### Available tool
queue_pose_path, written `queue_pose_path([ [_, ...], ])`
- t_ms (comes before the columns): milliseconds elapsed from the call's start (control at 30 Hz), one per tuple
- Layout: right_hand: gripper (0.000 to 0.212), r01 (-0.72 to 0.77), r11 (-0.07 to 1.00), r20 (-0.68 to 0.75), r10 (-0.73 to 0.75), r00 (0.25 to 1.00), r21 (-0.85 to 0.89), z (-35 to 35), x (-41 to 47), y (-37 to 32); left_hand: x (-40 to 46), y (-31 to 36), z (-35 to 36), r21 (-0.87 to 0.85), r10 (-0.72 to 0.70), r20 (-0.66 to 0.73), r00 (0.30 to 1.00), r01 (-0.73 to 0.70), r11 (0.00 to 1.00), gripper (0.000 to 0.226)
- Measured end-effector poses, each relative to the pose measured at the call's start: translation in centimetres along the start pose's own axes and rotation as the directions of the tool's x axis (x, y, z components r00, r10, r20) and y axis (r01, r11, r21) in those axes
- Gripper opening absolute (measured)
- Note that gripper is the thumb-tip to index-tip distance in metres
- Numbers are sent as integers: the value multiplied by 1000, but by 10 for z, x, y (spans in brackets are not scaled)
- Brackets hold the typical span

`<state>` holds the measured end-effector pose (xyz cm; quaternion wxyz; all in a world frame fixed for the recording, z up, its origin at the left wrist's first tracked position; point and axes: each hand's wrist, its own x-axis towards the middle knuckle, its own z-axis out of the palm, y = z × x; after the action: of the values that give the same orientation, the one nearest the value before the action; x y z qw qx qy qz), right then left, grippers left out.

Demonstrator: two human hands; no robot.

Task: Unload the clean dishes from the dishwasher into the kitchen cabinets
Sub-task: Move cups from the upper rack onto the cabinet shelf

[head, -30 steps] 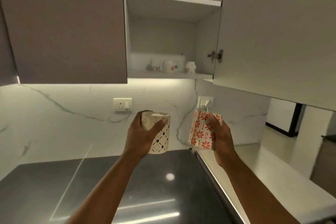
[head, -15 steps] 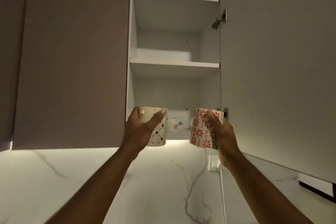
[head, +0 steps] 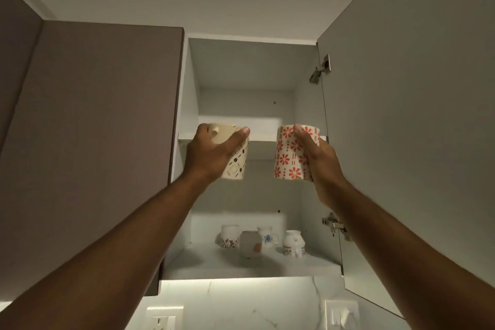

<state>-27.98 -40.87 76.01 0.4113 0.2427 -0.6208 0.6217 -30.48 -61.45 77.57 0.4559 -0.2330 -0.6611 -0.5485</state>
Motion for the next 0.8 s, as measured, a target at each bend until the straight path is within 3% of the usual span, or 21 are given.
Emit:
queue_pose_path([
  [300, 50, 89, 992, -64, -95, 993, -93, 18, 82, 10, 80, -3, 38, 2, 31, -74, 997, -31, 1000, 82],
  [500, 77, 165, 976, -159, -187, 970, -139, 33, 136, 20, 121, -12, 53, -52, 85, -99, 991, -91, 995, 83],
  [800, 62, 211, 956, -148, -244, 959, -205, 45, 185, 24, 165, -20, 64, -74, 148, -90, 985, -155, 985, 80],
])
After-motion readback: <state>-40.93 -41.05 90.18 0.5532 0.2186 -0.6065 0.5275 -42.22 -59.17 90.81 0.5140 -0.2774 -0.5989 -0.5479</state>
